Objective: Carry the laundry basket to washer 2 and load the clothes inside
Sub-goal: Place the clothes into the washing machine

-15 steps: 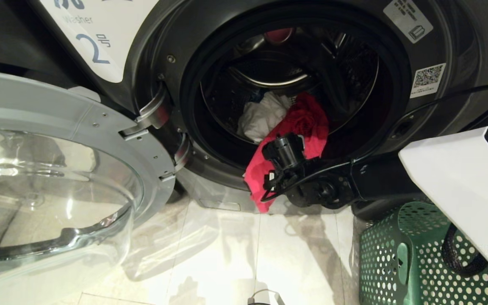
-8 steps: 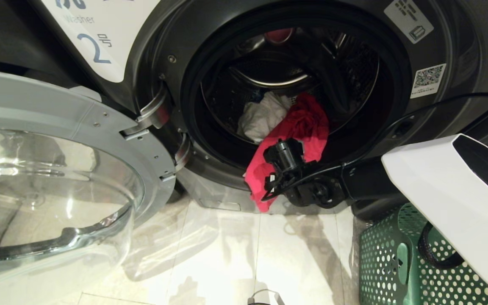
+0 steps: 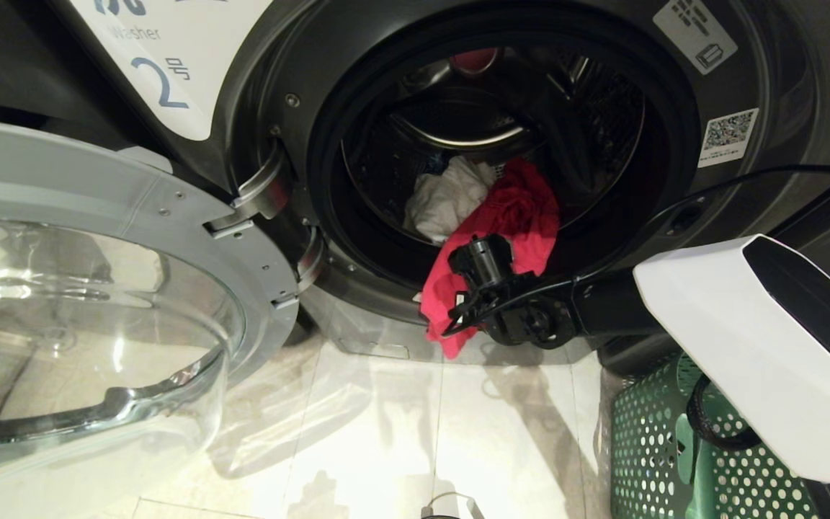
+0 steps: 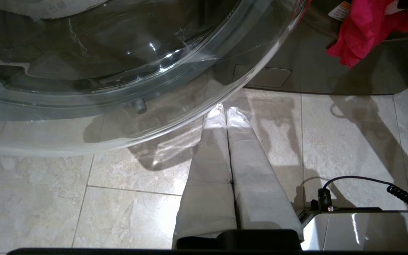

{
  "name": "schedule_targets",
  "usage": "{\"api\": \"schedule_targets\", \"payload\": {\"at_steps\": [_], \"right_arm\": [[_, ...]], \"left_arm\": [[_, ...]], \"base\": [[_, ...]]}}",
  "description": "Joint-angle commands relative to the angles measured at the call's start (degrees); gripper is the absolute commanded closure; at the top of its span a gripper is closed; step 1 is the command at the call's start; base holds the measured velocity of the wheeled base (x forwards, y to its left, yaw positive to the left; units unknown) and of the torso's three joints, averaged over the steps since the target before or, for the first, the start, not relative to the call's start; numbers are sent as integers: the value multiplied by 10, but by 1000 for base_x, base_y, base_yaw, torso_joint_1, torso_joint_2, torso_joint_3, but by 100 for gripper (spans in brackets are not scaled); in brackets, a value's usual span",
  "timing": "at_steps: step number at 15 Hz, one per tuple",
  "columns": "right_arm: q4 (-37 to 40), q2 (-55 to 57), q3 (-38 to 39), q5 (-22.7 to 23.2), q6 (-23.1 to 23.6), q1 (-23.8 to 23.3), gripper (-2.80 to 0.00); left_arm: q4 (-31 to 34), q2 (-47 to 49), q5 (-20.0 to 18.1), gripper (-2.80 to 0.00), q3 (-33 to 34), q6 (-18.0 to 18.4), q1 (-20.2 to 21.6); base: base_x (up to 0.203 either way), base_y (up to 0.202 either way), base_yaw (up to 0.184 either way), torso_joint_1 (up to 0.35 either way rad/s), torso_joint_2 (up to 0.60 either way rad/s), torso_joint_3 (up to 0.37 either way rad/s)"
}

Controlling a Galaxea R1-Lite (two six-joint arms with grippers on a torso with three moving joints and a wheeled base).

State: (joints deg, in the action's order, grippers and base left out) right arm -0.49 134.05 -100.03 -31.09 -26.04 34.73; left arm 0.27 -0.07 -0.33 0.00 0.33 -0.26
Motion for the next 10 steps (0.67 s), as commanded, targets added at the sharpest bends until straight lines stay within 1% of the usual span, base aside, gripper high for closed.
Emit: {"api": "schedule_targets", "payload": {"at_steps": [1,6,8,10], "right_arm": [[0,6,-3,-1,-2,-1,0],[5,-9,3,1,-5,-1,0],[6,-21,4,10,-4,-1,0],[20,-44,3,13,-2,0,0]], "left_arm": [[0,0,0,0,0,0,0],[0,0,0,0,0,0,0],[0,1,0,0,0,0,0],[1,0,0,0,0,0,0]], "base": [[0,0,0,0,0,0],[0,0,0,0,0,0],[0,0,0,0,0,0],[0,0,0,0,0,0]]}}
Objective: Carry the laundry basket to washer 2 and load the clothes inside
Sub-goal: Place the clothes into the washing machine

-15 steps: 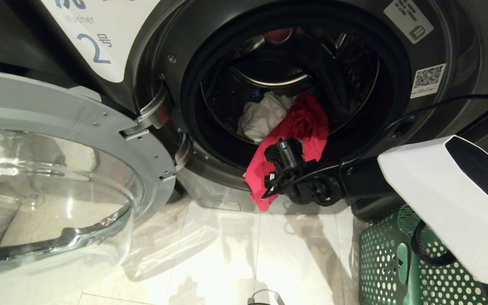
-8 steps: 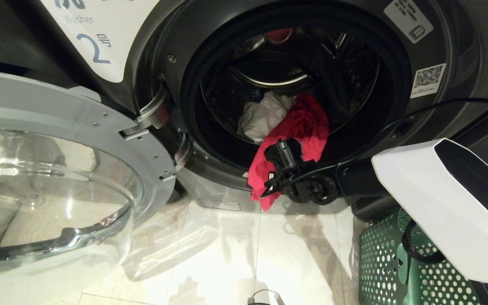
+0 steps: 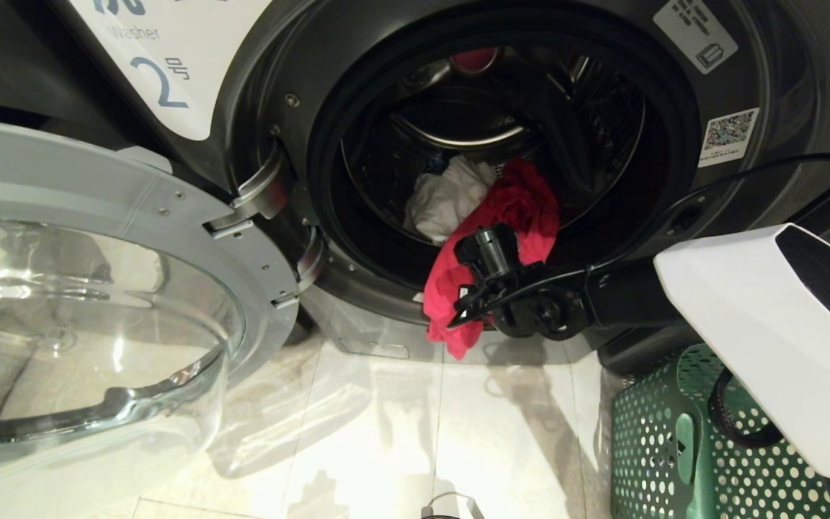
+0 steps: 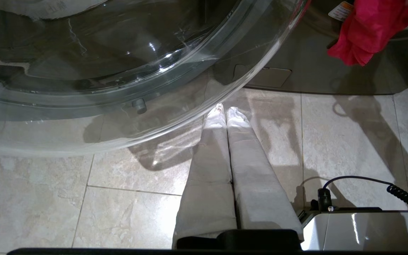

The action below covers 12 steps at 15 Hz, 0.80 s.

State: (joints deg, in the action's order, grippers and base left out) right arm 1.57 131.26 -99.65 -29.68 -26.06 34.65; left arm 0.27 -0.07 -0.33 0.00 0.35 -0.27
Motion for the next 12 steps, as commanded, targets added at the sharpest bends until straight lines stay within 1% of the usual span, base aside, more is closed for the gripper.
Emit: {"api": "schedule_targets", "payload": {"at_steps": [1,2,3,4,5,7,9,11,12], "right_arm": [[4,-31,-3,-1,0,3,0],[4,-40,-13,-4,6,6,0],[0,-41,-30,-10,23,7,0],[-14,-38,-46,-25,45,7,0],[-56,-32,-58,-40,78,7,0],[-172,-20,-65,-48,175,6,0],[-310,-1,-69,-45,296,5,0],[-410,21,-91,-16,396,2,0],[-439,32,-116,-2,432,-1,0]], "left_arm": [[0,0,0,0,0,0,0],[0,1,0,0,0,0,0],[0,0,0,0,0,0,0],[1,1,0,0,0,0,0],[0,0,0,0,0,0,0],[0,1,0,0,0,0,0],[0,0,0,0,0,0,0],[1,0,0,0,0,0,0],[0,0,0,0,0,0,0]], "base": [[0,0,0,0,0,0],[0,0,0,0,0,0],[0,0,0,0,0,0],[0,0,0,0,0,0],[0,0,0,0,0,0],[0,0,0,0,0,0],[0,0,0,0,0,0],[0,0,0,0,0,0],[0,0,0,0,0,0]]}}
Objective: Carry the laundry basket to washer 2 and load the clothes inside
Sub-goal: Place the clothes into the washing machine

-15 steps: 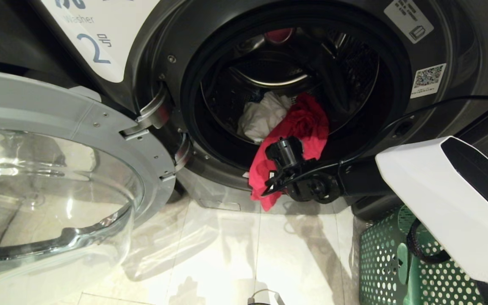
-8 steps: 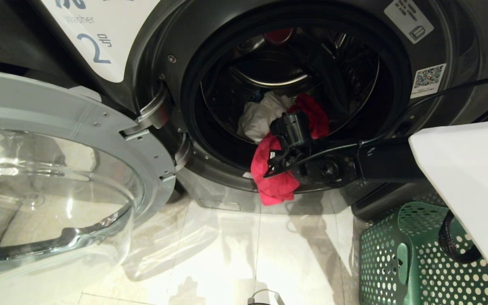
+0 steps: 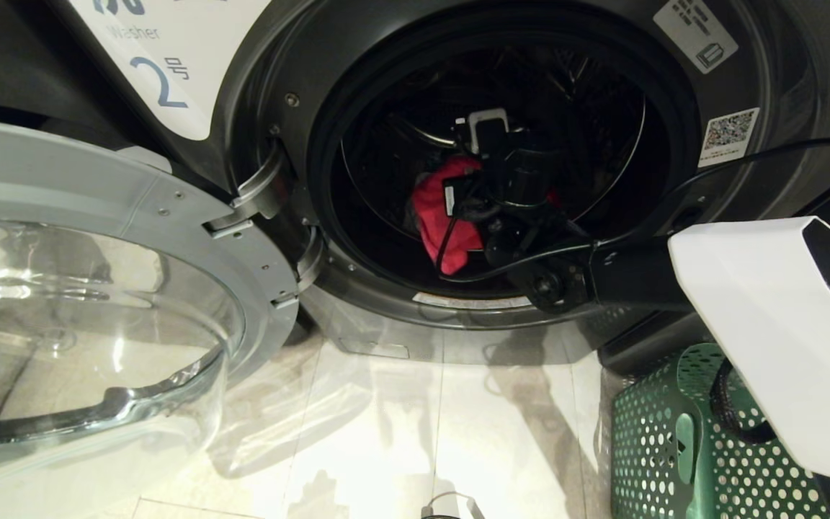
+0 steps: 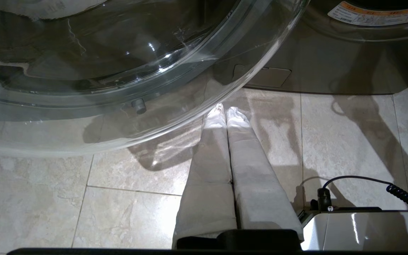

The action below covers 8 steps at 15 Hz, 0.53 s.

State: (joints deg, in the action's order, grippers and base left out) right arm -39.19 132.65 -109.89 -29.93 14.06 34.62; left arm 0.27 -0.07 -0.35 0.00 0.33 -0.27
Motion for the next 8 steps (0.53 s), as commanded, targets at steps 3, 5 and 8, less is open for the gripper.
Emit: {"api": "schedule_targets", "payload": {"at_steps": [3,5,8], "right_arm": [[-151,37,-26,59,125,-22,0],[-196,53,-24,80,156,-32,0],[-156,79,-1,70,156,-39,0]], "left_arm": [[0,1,0,0,0,0,0],[1,0,0,0,0,0,0],[0,0,0,0,0,0,0]], "base": [[0,0,0,0,0,0],[0,0,0,0,0,0],[0,0,0,0,0,0]]}}
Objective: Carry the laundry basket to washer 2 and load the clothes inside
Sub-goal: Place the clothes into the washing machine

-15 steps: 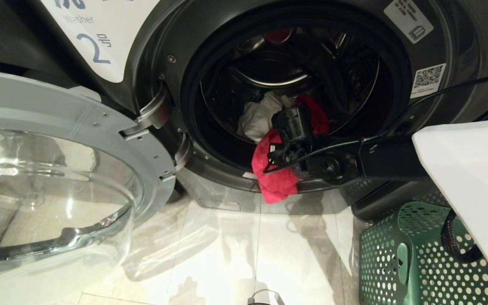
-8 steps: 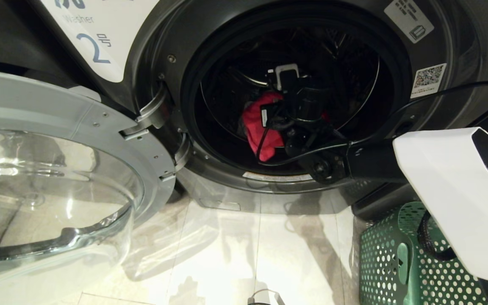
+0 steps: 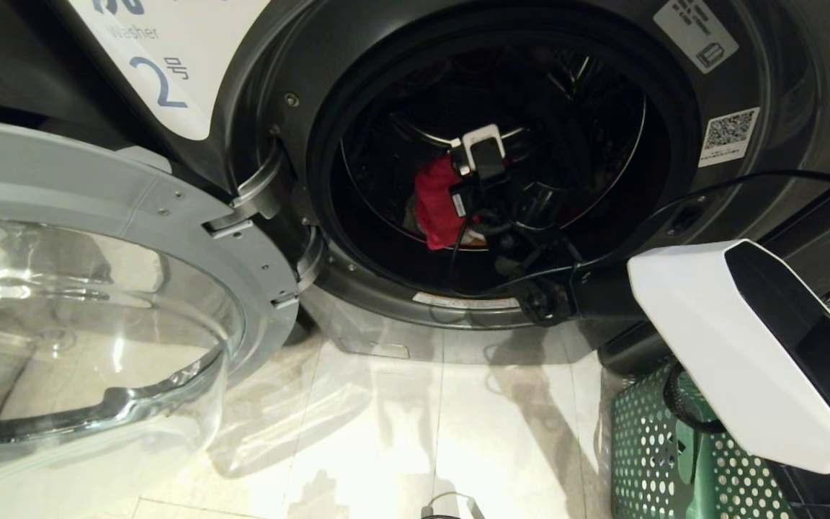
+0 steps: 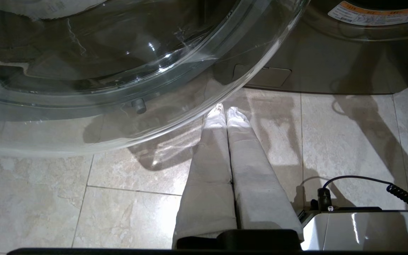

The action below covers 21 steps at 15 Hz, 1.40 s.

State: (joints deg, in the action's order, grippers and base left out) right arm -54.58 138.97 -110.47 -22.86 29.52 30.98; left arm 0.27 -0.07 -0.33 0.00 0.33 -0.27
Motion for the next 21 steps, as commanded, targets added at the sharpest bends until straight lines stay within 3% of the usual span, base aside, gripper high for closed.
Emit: {"api": "schedule_targets", "payload": {"at_steps": [1,6,7,9,12,15,21], "right_arm": [[3,26,-3,-8,1,-6,0],[3,60,-11,-8,-10,-31,-6],[4,60,-11,-7,-10,-33,-280],[28,59,-11,-11,-11,-34,-280],[53,56,-11,-13,-63,-41,-280],[51,76,-11,-60,-72,-39,-280],[-48,121,-23,-93,-76,-24,-280]], "left_arm": [[0,1,0,0,0,0,0],[1,1,0,0,0,0,0],[0,0,0,0,0,0,0],[0,1,0,0,0,0,0],[0,0,0,0,0,0,0],[0,1,0,0,0,0,0],[0,1,0,0,0,0,0]], "base": [[0,0,0,0,0,0],[0,0,0,0,0,0],[0,0,0,0,0,0],[0,0,0,0,0,0],[0,0,0,0,0,0],[0,0,0,0,0,0],[0,0,0,0,0,0]]}}
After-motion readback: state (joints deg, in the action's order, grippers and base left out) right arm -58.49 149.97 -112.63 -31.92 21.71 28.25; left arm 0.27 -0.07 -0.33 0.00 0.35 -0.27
